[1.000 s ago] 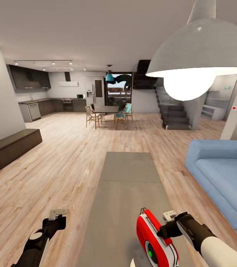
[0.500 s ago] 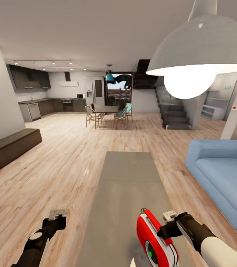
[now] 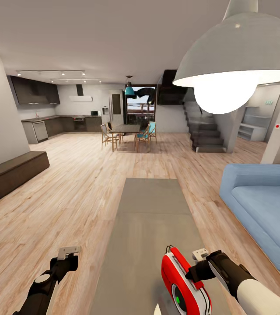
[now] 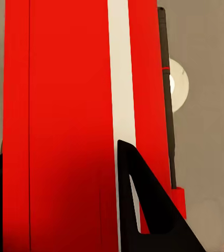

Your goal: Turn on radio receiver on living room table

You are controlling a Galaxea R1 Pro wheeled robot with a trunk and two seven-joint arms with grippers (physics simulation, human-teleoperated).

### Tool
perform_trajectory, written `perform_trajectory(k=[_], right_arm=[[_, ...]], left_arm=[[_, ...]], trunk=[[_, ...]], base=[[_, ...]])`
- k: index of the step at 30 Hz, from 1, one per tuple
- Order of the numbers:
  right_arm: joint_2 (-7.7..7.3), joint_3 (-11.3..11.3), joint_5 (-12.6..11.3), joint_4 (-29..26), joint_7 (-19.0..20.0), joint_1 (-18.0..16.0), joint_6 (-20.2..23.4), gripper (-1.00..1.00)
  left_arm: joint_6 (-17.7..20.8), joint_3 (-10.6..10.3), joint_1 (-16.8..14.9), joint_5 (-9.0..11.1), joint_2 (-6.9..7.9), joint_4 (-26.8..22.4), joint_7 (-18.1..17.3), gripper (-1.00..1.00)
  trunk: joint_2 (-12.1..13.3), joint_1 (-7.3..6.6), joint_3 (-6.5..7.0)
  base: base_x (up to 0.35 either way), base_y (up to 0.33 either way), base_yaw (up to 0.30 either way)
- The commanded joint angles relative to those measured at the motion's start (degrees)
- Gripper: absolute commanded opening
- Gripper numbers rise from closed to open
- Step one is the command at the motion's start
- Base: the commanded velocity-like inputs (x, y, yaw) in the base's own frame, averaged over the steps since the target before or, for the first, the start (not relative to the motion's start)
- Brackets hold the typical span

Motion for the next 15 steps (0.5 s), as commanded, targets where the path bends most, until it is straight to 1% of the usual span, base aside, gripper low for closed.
perform_trajectory(k=[1, 3, 15], right_arm=[[0.00, -0.05, -0.23, -0.02, 0.00, -0.01, 0.04, -1.00], [-0.01, -0.05, -0.22, 0.00, 0.00, -0.01, 0.04, -1.00], [-0.01, -0.05, -0.23, 0.16, 0.07, -0.01, -0.04, -1.00]], left_arm=[[0.00, 0.00, 0.00, 0.00, -0.02, 0.00, 0.00, -1.00], [0.00, 0.00, 0.00, 0.00, -0.01, 0.00, 0.00, -1.00], [0.00, 0.00, 0.00, 0.00, -0.01, 0.04, 0.01, -1.00]], trunk=[[0.00, 0.00, 0.00], [0.00, 0.00, 0.00], [-4.82, 2.63, -2.15]], base=[[0.000, 0.000, 0.000], [0.000, 0.000, 0.000], [0.000, 0.000, 0.000]])
